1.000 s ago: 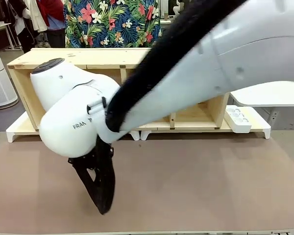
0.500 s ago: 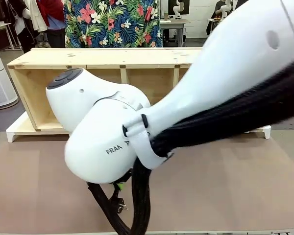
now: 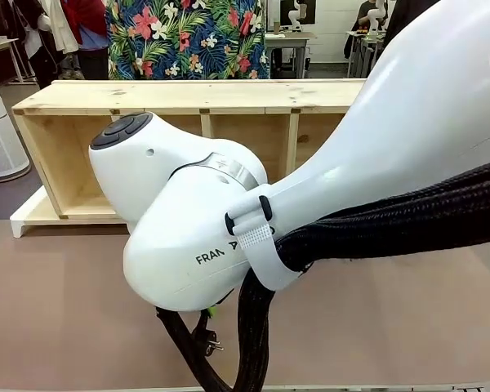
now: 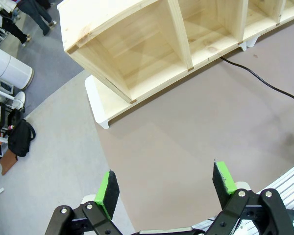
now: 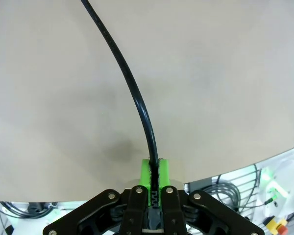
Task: Perform cable management.
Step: Pull the grasped Power Cable to the location of the Power Strip.
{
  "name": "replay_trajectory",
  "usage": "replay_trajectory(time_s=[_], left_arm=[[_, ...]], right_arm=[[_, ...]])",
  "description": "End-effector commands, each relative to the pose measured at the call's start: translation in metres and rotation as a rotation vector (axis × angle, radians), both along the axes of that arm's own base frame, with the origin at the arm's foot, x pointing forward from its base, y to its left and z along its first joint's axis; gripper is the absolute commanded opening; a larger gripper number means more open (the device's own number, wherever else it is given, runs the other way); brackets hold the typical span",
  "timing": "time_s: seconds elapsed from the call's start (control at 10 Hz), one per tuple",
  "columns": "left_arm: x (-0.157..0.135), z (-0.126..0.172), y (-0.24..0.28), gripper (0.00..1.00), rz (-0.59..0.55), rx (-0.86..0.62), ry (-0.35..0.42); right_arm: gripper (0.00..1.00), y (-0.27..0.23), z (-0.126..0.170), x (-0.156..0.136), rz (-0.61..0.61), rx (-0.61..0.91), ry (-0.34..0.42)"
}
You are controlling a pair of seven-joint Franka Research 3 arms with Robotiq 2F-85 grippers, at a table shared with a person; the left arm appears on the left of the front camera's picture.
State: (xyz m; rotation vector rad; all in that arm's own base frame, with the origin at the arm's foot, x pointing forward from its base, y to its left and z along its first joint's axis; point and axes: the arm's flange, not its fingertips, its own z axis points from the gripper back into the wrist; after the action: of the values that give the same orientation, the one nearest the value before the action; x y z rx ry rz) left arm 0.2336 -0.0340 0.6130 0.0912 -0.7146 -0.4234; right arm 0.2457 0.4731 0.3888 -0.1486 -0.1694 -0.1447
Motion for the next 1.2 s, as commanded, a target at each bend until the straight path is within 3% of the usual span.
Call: replay_trajectory(time_s=[0.0,0.6,0.9,1.1], left_arm=[[0.000,0.001,0.001,1.00,0.003,-0.002,-0.004],[0.000,0.001,0.001,1.00,0.003,-0.002,-0.004],[0.000,0.001,0.001,1.00,0.003,-0.002,-0.004],[0.000,0.001,0.001,1.00,0.003,-0.002,-0.004]], right_arm=[[0.07,0.001,-0.001,0.000,-0.001,-0.007,0.004],[0.07,-0.010,-0.009,-0.003,-0.020,-0.014,0.026],[0.07,-0.079,-0.017,-0.029,-0.123,0.007,0.071],[0.07,-0.124,-0.006,-0.048,-0.210,0.027,0.057]])
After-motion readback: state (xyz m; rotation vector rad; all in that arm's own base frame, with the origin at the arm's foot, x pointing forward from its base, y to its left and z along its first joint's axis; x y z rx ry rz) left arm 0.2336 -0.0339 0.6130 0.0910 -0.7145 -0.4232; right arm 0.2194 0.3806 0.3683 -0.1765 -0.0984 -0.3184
